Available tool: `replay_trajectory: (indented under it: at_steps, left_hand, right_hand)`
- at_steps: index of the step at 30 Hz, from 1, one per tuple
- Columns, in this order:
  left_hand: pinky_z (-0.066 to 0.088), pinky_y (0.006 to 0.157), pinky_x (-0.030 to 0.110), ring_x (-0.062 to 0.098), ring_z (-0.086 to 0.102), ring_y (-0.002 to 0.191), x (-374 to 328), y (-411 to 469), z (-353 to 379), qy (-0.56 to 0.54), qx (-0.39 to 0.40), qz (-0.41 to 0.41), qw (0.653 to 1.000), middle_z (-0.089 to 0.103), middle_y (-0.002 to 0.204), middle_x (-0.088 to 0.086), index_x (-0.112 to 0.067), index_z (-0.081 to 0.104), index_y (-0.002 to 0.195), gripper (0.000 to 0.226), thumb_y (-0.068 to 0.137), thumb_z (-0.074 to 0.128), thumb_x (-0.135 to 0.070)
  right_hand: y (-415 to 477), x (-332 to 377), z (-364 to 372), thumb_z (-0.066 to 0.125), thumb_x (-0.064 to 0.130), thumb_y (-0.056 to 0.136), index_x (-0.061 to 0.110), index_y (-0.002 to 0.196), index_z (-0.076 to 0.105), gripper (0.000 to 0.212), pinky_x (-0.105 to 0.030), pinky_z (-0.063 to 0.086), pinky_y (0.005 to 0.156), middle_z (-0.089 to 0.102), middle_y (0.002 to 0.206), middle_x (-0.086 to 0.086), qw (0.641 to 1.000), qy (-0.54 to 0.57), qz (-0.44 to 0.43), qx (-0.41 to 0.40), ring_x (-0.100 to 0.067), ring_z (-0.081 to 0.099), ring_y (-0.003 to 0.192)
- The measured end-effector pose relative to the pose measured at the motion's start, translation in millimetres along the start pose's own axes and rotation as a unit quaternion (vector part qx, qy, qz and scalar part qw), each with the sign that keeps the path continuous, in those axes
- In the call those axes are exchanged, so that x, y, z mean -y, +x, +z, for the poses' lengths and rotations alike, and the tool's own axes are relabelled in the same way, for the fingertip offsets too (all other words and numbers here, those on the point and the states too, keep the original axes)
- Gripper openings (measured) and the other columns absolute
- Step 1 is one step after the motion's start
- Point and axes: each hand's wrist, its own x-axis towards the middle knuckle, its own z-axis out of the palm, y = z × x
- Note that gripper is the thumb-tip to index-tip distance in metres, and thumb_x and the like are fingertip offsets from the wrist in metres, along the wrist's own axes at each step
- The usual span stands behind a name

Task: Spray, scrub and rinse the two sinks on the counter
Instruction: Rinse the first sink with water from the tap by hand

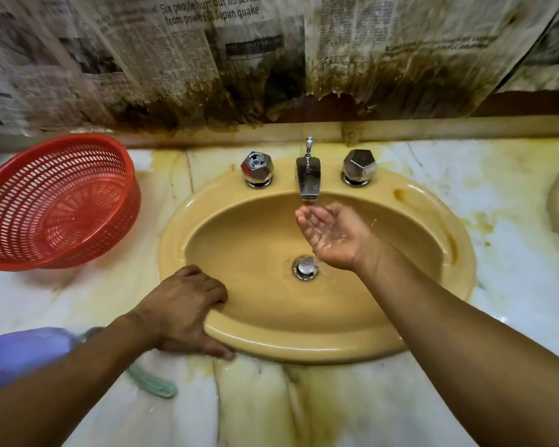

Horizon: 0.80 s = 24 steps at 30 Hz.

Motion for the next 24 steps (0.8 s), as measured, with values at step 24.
replay_trajectory:
  at_steps: [24]
  left_hand:
    - [0.046,0.097,0.027,0.008,0.06,0.122,-44,-5,-16,-0.052,0.063,-0.095,0.992,0.066,0.133,-0.021,-0.042,0.059,0.138,0.108,0.055,0.041,-0.108]
  right_hand:
    - [-163,-2,-147,0.062,0.023,0.1,0.021,0.095,0.081,0.02,-0.047,0.052,0.106,0.08,0.093,0.003,0.809,-0.496,-0.245,-0.198,-0.015,0.076,0.096]
